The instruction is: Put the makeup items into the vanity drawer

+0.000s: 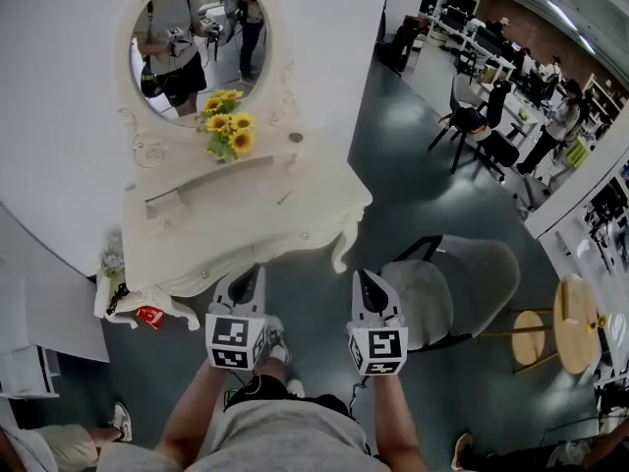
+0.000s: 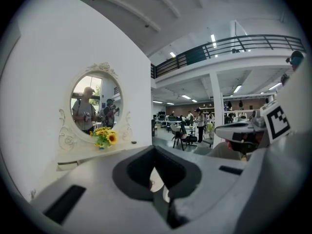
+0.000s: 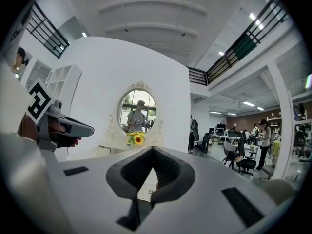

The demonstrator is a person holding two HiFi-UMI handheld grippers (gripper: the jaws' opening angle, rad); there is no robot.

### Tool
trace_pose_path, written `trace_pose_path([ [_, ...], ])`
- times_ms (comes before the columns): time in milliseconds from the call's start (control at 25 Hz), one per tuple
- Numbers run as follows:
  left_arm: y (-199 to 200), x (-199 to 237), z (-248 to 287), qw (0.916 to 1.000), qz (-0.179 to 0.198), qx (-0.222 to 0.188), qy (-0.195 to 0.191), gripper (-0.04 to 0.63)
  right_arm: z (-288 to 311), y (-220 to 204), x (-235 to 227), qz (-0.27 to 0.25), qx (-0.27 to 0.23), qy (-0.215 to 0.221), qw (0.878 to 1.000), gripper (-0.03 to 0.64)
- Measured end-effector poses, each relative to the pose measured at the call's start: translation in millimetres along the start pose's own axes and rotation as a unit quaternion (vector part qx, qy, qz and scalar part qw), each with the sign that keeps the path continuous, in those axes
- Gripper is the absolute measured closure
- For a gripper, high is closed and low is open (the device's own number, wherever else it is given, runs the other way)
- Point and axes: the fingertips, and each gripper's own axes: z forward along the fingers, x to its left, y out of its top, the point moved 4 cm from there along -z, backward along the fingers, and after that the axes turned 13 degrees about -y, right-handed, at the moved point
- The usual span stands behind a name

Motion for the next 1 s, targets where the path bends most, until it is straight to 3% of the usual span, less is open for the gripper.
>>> trace_pose_path([
  [200,7.2,9.4,36.8,1.0,0.002,0.003,-0.005,0.595,31.8,-3.5,-14.4,0.001,0.003,-0.001,1.0,0.603],
  [1000,29.8,172.1,223.3,0.999,-0.025,0.034,-0.013,0.595,287.6,-5.4,1.7,0.005,0.042,0.02,0.999,0.603],
])
